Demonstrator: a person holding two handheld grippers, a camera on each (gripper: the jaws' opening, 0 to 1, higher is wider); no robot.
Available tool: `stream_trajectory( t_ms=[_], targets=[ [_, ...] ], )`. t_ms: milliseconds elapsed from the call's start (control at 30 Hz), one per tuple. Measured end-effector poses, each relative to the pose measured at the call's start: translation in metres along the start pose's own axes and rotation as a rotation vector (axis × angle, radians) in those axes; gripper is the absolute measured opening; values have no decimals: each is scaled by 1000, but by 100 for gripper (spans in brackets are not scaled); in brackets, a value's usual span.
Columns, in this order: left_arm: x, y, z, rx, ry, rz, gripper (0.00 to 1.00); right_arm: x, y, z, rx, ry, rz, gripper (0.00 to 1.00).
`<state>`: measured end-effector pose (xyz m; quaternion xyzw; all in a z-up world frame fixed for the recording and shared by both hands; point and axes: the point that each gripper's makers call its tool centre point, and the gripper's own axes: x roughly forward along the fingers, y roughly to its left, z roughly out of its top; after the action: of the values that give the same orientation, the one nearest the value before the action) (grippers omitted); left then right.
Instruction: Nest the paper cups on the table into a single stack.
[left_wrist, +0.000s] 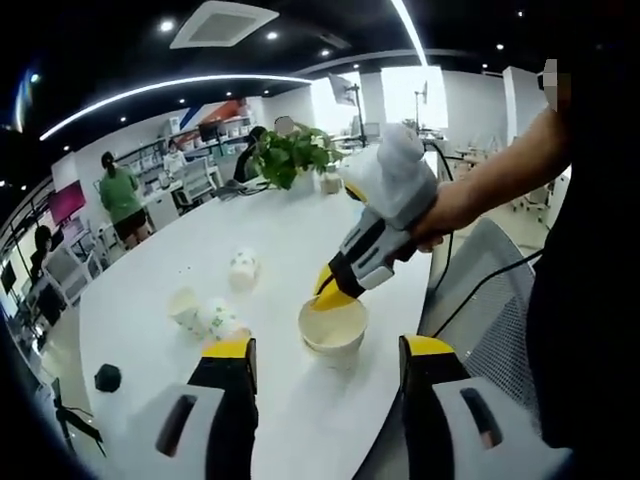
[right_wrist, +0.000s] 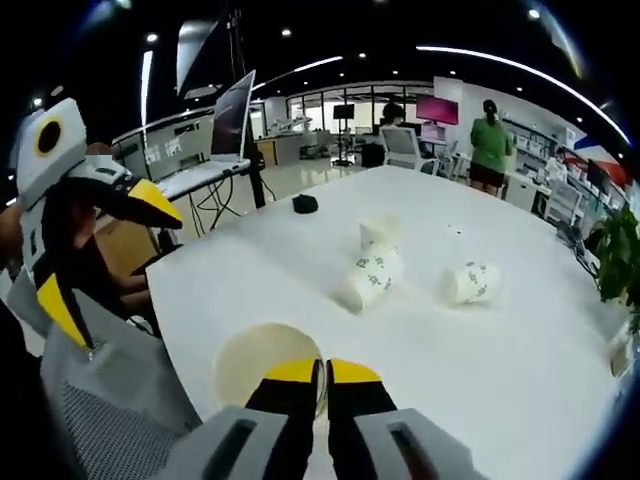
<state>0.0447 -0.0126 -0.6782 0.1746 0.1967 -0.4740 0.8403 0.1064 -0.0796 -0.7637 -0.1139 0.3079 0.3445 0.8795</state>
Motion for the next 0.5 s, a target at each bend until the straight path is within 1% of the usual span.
stream_trajectory(
  t_ms=[100, 200, 433, 500],
  targets=[
    [0, 0, -2, -1, 5, 3, 56, 0, 1, -2, -48, 14, -15, 0],
    [0, 0, -3, -5, 7, 2, 55, 3, 2, -2, -93, 13, -28, 1],
    [1, -2, -7, -6, 15, -1, 55, 2, 4, -3, -153, 29, -55, 1],
    [0, -2, -8, -8, 15, 0, 54, 3, 3, -4, -154, 31, -56, 1]
  ],
)
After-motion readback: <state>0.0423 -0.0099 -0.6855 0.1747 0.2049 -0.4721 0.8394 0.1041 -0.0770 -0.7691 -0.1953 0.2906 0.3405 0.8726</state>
